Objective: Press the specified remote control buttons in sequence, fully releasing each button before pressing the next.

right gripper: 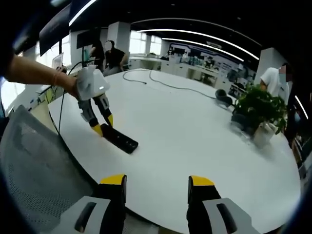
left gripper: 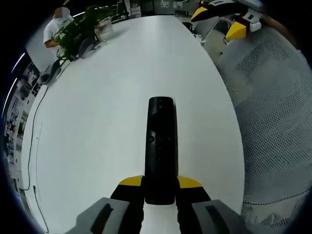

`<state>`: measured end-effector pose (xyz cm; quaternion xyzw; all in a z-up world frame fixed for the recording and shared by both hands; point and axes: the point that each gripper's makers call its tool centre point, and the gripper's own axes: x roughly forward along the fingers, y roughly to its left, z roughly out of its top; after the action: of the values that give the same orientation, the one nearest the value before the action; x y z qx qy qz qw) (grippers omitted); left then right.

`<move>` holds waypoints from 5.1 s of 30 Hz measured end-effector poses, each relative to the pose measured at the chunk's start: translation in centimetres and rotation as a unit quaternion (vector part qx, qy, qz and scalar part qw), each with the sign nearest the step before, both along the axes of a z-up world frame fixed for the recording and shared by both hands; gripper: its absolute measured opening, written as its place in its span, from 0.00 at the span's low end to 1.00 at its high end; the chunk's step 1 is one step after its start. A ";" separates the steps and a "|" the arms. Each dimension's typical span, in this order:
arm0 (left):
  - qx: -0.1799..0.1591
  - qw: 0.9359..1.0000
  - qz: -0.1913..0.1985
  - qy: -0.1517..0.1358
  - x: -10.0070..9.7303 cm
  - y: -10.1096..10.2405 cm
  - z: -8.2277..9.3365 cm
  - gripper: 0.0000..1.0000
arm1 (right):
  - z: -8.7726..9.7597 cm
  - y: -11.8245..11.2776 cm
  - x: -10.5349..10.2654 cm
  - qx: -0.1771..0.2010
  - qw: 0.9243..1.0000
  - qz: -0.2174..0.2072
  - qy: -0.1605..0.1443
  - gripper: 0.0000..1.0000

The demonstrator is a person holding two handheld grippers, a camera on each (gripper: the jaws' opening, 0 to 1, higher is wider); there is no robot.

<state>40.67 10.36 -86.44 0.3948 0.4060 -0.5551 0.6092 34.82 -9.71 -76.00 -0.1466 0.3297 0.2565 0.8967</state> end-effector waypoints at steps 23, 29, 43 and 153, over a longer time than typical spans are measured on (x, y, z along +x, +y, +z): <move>-0.010 1.000 0.005 -0.005 -4.4 -1.1 0.1 0.24 | 0.1 0.9 -0.4 0.011 1.000 0.028 0.004 0.40; -0.019 1.000 0.008 -0.003 -5.6 -1.5 0.2 0.24 | 0.0 1.0 -0.5 0.008 0.999 0.036 0.005 0.38; -0.044 0.999 0.022 0.000 -7.9 -1.8 0.2 0.24 | -0.4 1.2 -0.9 0.003 0.999 0.047 0.016 0.38; -0.098 0.995 0.017 0.011 -9.4 -2.1 0.1 0.24 | -9.2 10.5 -2.8 -0.134 0.904 0.371 0.165 0.00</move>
<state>31.26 8.30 -86.33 0.3203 0.3634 -0.5859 0.6497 32.06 0.83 -85.24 -0.3322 0.4262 0.5446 0.6414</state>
